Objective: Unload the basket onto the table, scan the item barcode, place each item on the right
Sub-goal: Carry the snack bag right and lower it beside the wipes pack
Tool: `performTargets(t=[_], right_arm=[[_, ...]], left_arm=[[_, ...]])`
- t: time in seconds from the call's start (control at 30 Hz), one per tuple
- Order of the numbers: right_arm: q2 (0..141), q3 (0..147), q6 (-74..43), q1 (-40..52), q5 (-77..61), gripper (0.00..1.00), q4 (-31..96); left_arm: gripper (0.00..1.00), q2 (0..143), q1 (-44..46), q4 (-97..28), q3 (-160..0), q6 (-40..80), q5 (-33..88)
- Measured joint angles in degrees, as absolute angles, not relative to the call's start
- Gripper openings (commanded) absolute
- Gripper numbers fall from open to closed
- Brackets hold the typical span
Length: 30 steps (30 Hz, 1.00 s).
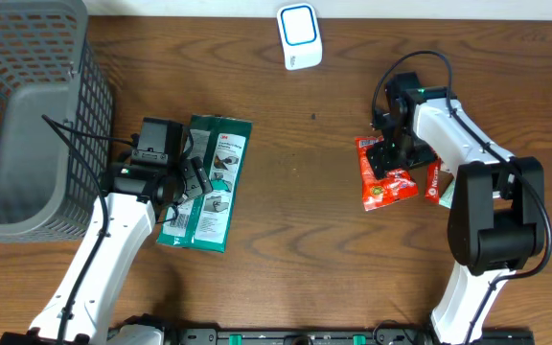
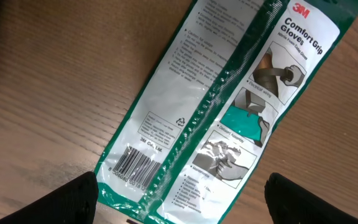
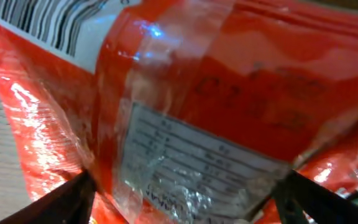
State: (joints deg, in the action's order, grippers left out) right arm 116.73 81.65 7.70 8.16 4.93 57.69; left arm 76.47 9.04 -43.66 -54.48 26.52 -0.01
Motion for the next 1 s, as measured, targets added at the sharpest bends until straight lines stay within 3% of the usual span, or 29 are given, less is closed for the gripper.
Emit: performTargets(t=[0.07, 0.53, 0.57, 0.67, 0.7, 0.73, 1.0], right_arm=[[116.5, 81.3, 6.7, 8.2, 6.0, 0.99, 57.3], [105.7, 79.5, -2.0, 10.2, 5.9, 0.98, 52.1], [104.3, 79.5, -2.5, 10.6, 3.8, 0.88, 52.0], [101.6, 79.5, -3.6, 11.5, -4.1, 0.24, 50.8], [101.6, 79.5, -3.7, 11.7, -6.2, 0.1, 50.2], [101.8, 79.5, -3.9, 12.0, -7.8, 0.03, 49.3], [108.7, 75.2, -4.7, 15.1, -13.2, 0.01, 35.2]], left_arm=[[0.86, 76.5, 9.0, -43.7, -54.5, 26.5, 0.0], [0.86, 76.5, 9.0, -43.7, -54.5, 26.5, 0.0], [0.86, 76.5, 9.0, -43.7, -54.5, 26.5, 0.0], [0.86, 76.5, 9.0, -43.7, -54.5, 26.5, 0.0], [0.86, 76.5, 9.0, -43.7, -54.5, 26.5, 0.0], [0.86, 76.5, 9.0, -43.7, -54.5, 26.5, 0.0], [0.86, 76.5, 9.0, -43.7, -54.5, 26.5, 0.0]])
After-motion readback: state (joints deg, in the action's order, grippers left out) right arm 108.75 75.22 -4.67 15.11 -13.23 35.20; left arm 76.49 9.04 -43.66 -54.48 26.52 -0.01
